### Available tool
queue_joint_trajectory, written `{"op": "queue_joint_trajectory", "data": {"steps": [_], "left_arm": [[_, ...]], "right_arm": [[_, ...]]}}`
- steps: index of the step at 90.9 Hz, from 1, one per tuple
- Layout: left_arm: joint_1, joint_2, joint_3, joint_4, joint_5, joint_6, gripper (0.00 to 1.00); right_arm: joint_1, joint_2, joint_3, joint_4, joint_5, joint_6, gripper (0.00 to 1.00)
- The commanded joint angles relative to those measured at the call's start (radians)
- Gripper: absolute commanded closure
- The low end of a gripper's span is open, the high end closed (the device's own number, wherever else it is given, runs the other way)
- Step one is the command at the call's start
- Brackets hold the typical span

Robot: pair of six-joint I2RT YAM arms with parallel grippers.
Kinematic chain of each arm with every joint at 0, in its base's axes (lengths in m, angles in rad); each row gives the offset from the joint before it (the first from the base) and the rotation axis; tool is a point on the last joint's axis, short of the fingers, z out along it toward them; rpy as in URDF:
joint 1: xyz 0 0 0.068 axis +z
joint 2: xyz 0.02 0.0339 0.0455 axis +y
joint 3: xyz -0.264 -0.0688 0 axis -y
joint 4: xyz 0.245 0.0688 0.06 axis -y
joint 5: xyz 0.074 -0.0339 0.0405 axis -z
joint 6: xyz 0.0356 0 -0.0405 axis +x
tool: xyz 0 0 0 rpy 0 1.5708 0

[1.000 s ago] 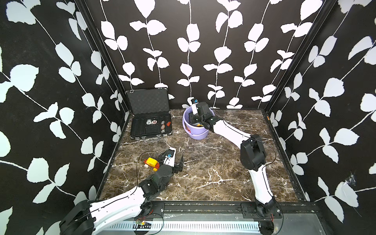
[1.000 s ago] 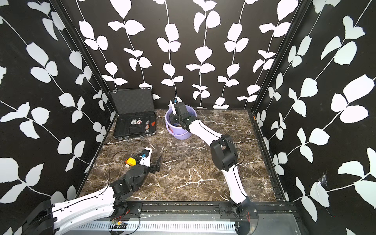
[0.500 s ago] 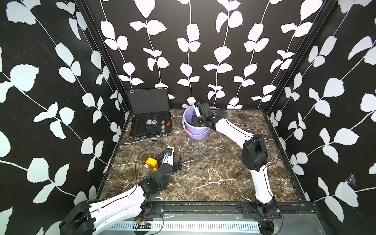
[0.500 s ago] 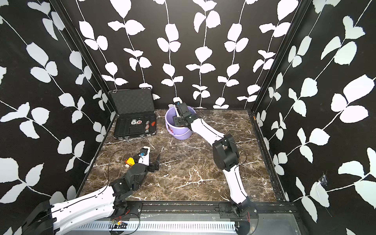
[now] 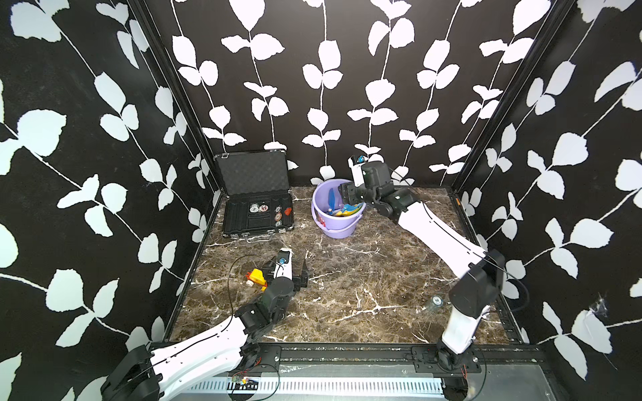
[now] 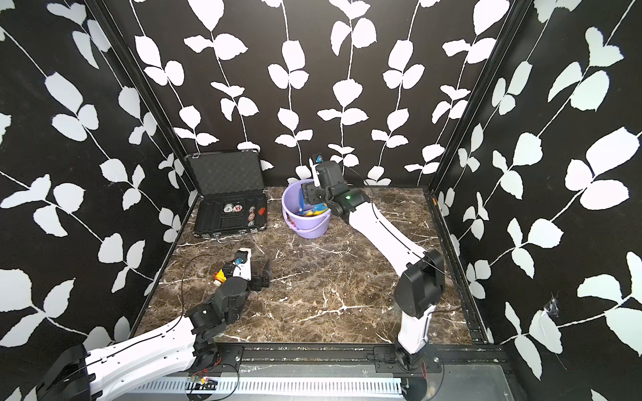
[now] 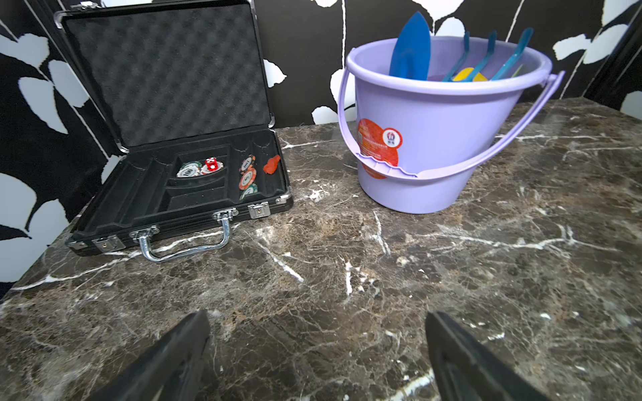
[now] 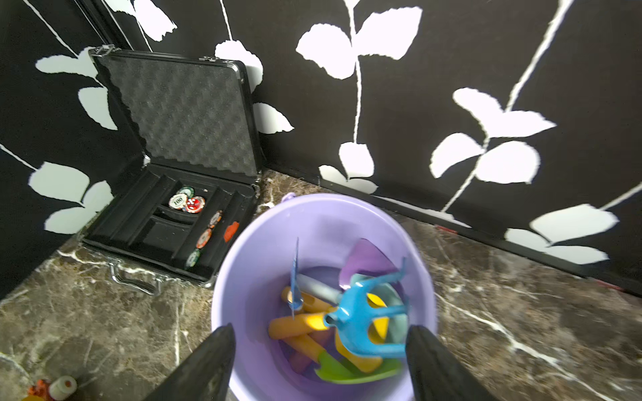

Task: Organize the gardening tools
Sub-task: Place the gardening tool in the container, then reset both arms

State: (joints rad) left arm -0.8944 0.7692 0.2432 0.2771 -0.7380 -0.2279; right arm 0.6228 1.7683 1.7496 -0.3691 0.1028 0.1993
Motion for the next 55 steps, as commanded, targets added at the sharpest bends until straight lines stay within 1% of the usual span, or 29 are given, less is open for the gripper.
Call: {"op": "queue_joint_trajectory", "data": {"steps": [1,11,13,17,23,32,43,47,55], "left_arm": [[0.012,-0.015,0.029,-0.015,-0.031,-0.008,0.01],[0.026,-0.012,0.028,-0.007,-0.040,0.000,0.01],[0.032,-0.009,0.029,-0.005,-0.043,0.002,0.01],[0.041,-0.006,0.029,-0.003,-0.051,0.009,0.01],[0.059,0.000,0.032,0.005,-0.061,0.020,0.01],[0.105,0.017,0.030,0.033,-0.056,0.028,0.01],[0.183,0.048,0.033,0.073,0.006,0.023,0.01],[0.233,0.067,0.038,0.086,0.029,0.019,0.01],[0.299,0.117,0.057,0.103,0.070,0.011,0.01]], "right_arm": [[-0.007,-0.088,-0.141,0.067,0.061,-0.002,0.14],[-0.017,-0.233,-0.306,0.118,0.105,0.004,0.02],[-0.019,-0.264,-0.346,0.126,0.115,0.001,0.01],[-0.022,-0.327,-0.416,0.155,0.142,-0.005,0.01],[-0.030,-0.428,-0.561,0.200,0.185,-0.018,0.01],[-0.038,-0.573,-0.744,0.259,0.252,-0.053,0.01],[-0.044,-0.753,-0.953,0.342,0.368,-0.105,0.01],[-0.048,-0.814,-1.023,0.369,0.407,-0.117,0.01],[-0.072,-0.901,-1.111,0.397,0.441,-0.152,0.01]]}}
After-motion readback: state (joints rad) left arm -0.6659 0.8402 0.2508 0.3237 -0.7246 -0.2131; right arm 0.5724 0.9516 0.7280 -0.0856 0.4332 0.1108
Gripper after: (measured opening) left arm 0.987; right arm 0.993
